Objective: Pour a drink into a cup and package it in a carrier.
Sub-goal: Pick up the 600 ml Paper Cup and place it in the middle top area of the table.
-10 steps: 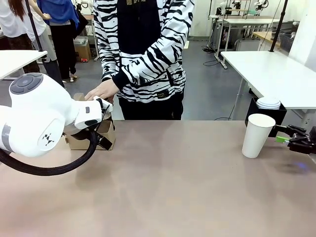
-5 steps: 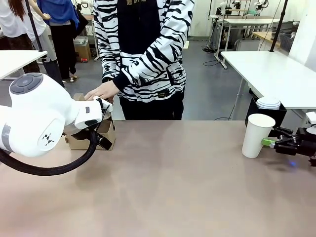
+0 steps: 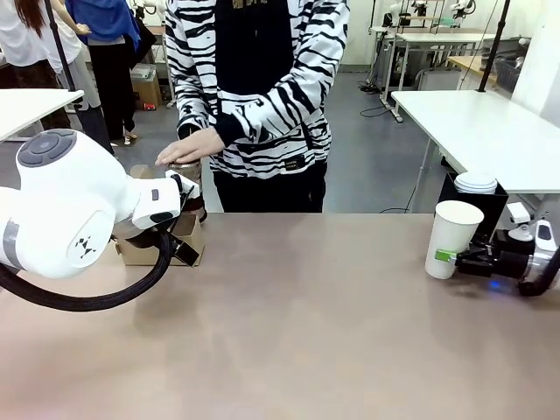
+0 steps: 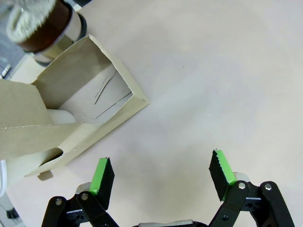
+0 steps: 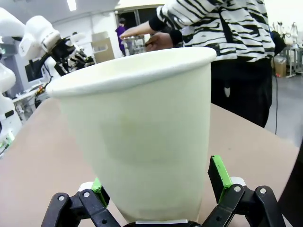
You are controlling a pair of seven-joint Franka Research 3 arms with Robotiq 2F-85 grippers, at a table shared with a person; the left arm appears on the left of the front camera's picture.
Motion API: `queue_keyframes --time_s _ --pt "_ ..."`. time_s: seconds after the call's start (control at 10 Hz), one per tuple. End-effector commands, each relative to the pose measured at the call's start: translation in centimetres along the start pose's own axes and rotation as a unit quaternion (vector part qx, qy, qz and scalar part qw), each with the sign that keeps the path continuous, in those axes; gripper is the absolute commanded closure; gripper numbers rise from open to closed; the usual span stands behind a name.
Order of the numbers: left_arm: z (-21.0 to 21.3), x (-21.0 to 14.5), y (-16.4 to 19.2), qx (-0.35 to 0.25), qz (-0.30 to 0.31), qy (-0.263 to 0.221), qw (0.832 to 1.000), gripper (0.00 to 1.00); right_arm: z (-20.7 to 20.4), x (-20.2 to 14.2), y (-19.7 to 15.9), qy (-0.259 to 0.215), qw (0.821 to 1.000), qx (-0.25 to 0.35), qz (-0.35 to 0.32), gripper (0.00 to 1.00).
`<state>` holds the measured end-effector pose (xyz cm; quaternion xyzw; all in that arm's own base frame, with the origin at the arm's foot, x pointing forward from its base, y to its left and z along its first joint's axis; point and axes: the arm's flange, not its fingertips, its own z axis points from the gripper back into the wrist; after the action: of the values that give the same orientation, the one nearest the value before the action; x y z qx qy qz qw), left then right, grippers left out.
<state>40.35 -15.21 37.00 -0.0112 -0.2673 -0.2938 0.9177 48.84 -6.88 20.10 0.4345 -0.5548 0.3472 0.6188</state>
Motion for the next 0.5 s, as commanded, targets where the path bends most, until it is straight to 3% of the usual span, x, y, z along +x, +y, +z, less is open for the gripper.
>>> queue_keyframes --time_s 0.0,0.2,0.4 --pt "0.04 -0.01 0.02 -0.001 0.0 -0.001 1.0 0.0 -1.86 -0.07 -1.0 -0.004 1.0 -0.007 0.003 0.0" --pt "0.04 -0.01 0.02 -0.001 0.0 -0.001 1.0 0.0 -2.66 0.18 -0.95 -0.009 1.0 0.0 0.0 0.0" --pt "0.04 -0.01 0.02 -0.001 0.0 -0.001 1.0 0.0 -2.29 0.23 -0.99 -0.007 1.0 0.0 -0.012 0.2"
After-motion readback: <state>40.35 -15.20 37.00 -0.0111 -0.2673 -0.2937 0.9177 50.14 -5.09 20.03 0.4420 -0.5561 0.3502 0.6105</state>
